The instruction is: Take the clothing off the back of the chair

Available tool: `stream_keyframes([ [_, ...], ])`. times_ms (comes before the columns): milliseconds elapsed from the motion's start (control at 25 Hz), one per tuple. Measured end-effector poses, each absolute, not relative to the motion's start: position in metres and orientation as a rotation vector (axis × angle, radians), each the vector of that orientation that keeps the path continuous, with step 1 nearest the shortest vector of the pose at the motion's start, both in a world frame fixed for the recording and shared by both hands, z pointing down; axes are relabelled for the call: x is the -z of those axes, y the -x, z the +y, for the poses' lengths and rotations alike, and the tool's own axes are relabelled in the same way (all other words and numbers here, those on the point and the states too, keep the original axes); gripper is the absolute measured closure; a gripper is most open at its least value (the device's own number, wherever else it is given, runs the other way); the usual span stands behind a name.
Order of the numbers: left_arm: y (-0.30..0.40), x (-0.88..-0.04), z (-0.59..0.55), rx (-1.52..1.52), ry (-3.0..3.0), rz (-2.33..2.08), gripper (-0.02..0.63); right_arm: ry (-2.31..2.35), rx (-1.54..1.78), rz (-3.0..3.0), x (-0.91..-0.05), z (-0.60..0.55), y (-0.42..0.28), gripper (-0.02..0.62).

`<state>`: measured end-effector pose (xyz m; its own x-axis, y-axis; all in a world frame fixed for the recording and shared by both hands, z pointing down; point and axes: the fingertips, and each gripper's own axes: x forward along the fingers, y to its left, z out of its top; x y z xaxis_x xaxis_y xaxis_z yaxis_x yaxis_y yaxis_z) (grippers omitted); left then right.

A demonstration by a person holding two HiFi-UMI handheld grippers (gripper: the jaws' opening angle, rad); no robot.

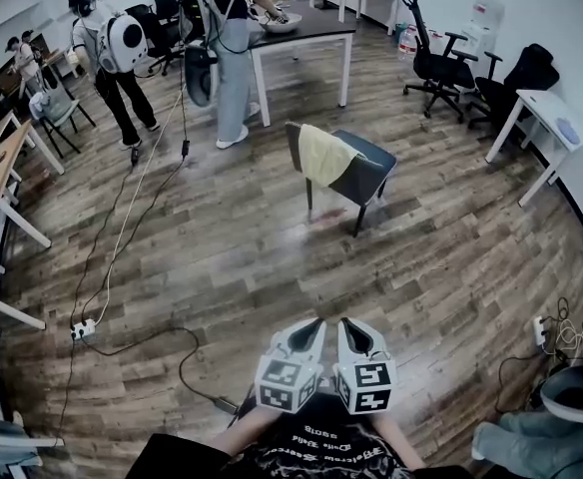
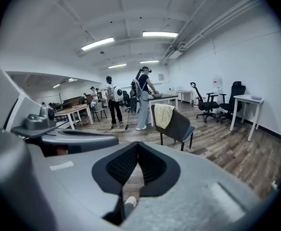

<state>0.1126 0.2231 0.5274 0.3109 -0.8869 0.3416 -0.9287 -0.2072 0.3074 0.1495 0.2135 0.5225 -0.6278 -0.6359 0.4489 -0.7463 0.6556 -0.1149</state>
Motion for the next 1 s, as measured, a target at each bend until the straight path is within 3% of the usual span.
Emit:
stream_keyframes([
  [1000, -0.074, -0.551, 0.133, -0.166, -2.093, -1.516, 0.598, -1.141, -0.454, -2.462, -0.533, 0.123, -0.12, 0.591],
])
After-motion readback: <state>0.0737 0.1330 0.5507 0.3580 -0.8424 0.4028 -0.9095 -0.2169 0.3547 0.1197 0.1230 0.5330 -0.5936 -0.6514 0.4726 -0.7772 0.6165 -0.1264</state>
